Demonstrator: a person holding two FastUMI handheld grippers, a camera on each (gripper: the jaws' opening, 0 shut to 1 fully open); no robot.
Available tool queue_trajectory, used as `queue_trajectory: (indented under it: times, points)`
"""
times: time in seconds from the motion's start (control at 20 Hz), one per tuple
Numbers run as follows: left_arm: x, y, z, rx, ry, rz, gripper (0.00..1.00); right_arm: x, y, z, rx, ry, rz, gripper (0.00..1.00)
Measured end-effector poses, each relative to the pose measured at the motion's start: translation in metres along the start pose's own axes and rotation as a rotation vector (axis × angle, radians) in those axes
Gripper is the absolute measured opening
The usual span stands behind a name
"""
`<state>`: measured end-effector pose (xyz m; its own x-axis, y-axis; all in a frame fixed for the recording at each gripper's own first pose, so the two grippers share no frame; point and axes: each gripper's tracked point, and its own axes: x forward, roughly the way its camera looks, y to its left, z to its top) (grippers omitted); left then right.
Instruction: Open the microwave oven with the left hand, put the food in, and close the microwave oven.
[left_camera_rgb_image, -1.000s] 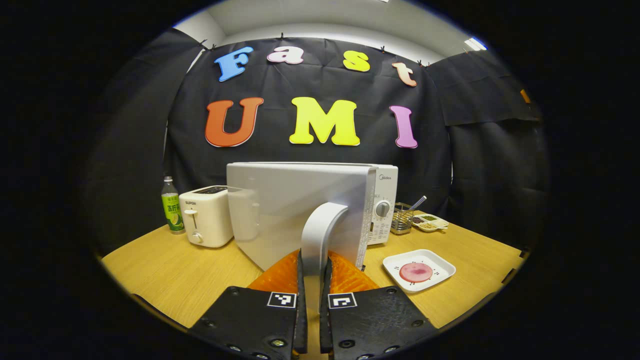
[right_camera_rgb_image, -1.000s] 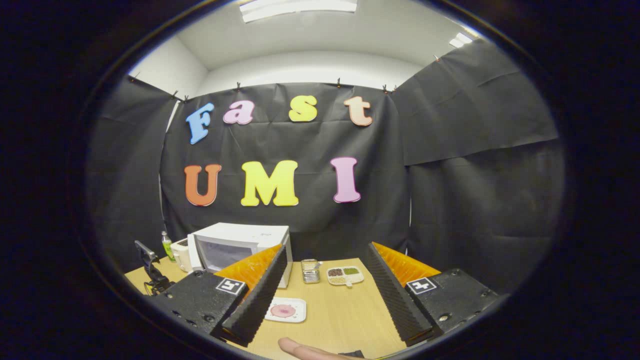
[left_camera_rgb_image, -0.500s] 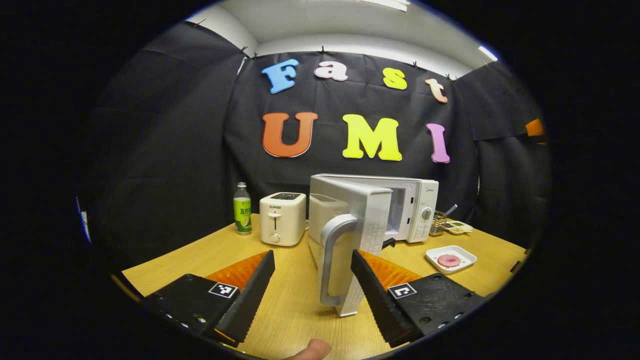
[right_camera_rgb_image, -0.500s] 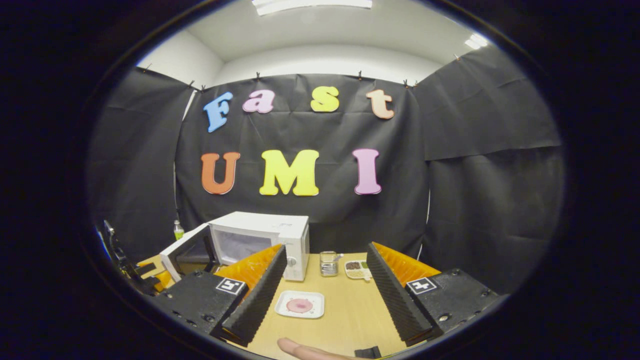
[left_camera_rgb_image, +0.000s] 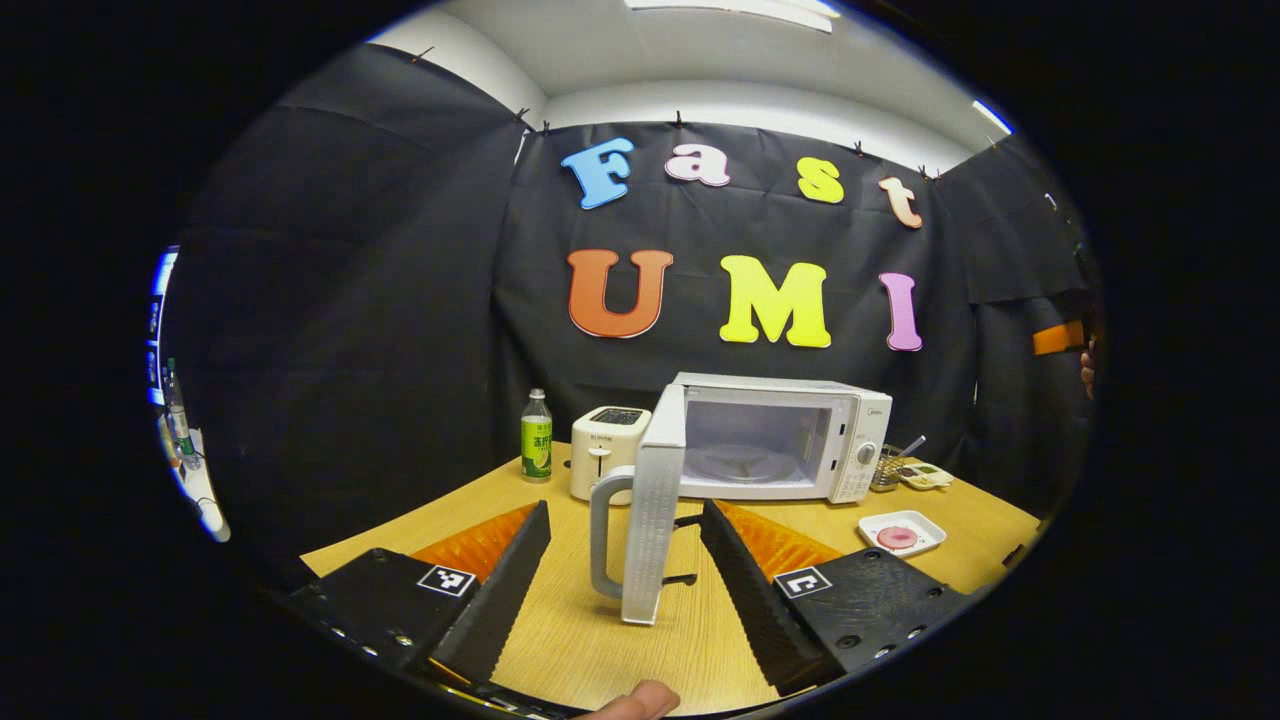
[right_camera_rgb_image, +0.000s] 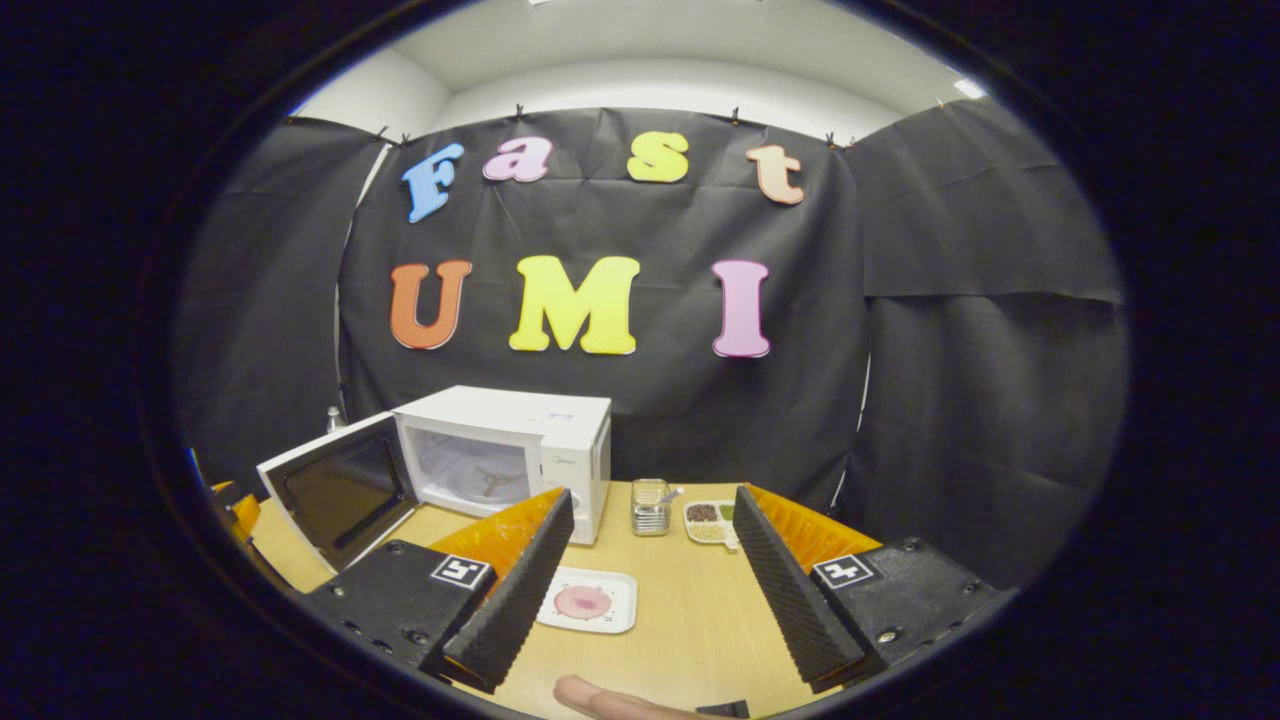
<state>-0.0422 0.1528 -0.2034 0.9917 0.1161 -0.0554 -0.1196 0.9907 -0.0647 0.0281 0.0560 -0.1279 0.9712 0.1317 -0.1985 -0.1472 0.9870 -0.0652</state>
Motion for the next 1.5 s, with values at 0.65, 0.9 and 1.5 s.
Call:
queue_trajectory:
  times: [0.65, 0.9, 1.5]
  points:
    - [-0.003, -0.098, 0.122, 0.036, -0.126, -0.035, 0.92, 0.138, -0.022, -0.102, -0.072, 0.371, 0.144, 0.98]
    - [0.003, -0.126, 0.142, 0.051, -0.148, -0.061, 0.93, 0.155, 0.000, -0.181, 0.079, 0.720, 0.303, 0.92]
    - [0.018, -0.114, 0.125, 0.013, -0.074, -0.027, 0.93, 0.192, 0.031, -0.286, 0.302, 1.143, 0.366, 0.72]
